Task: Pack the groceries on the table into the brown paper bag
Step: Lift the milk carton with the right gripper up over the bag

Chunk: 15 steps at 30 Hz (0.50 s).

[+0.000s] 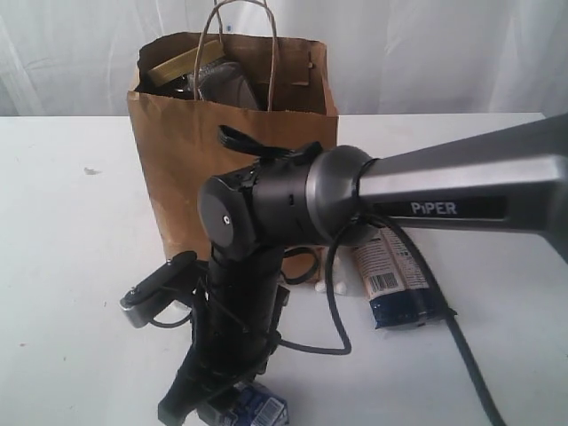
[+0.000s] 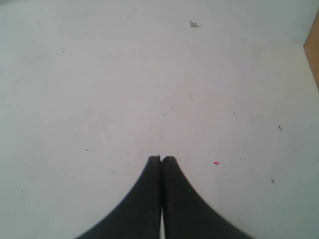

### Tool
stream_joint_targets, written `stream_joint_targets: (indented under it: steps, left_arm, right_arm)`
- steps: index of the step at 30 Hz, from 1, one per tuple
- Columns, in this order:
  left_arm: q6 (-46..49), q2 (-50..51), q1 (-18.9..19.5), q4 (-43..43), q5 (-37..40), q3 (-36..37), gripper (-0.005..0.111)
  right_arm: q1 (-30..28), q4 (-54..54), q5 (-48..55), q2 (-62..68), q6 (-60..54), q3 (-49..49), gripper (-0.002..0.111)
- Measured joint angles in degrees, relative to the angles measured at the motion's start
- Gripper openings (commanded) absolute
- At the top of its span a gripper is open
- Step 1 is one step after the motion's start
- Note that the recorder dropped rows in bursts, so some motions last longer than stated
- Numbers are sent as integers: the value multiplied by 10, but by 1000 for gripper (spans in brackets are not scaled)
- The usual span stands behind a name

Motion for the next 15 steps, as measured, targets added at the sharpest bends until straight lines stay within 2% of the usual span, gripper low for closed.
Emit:
stream_joint_targets:
  steps: [7,15]
  left_arm:
    - [0,0,0,0,0,0,0]
    - [0,0,0,0,0,0,0]
  right_arm:
    - [0,15,-8,-57,1,0,0]
    - [0,54,-7,-187,1,0,0]
